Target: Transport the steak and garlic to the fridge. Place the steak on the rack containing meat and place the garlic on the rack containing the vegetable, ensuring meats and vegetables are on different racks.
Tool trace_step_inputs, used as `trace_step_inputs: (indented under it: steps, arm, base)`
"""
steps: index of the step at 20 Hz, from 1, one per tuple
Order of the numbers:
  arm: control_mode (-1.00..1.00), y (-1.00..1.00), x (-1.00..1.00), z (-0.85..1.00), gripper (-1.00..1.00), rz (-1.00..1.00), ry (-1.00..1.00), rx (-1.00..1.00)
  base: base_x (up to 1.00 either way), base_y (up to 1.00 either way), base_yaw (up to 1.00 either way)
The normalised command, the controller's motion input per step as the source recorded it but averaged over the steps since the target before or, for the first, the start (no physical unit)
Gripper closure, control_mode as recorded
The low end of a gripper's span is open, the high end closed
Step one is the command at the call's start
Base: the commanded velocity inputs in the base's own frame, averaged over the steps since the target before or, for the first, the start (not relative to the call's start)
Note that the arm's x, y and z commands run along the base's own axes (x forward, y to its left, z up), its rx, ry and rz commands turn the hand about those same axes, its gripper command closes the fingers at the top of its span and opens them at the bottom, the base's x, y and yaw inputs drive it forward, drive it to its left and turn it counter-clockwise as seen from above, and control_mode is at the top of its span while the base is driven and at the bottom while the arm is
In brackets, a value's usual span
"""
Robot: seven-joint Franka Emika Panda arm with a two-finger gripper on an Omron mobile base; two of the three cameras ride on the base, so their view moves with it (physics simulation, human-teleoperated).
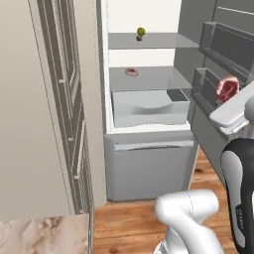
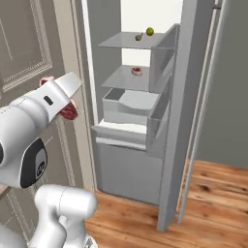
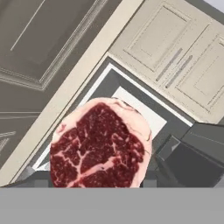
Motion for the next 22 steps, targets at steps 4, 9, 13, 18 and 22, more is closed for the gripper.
trace_step_inputs:
  steps: [4,9,13,18,22]
  arm:
    - [1.00,0.00,0.00,0.00,1.00,0.00,0.00,0.00]
    - [1.00,0.00,0.00,0.00,1.00,0.00,0.00,0.00]
    - [1.00,0.00,0.00,0.00,1.00,0.00,0.00,0.00]
    - [1.00,0.00,0.00,0.00,1.00,0.00,0.00,0.00]
    - [1.00,0.00,0.00,0.00,1.00,0.00,0.00,0.00]
  base:
    - [1.00,0.07,-0.01]
    - [1.00,0.38,-0.08]
    - [1.00,0.38,-0.12]
    - [1.00,0.17,-0.12]
    - [0.75,-0.18,-0.13]
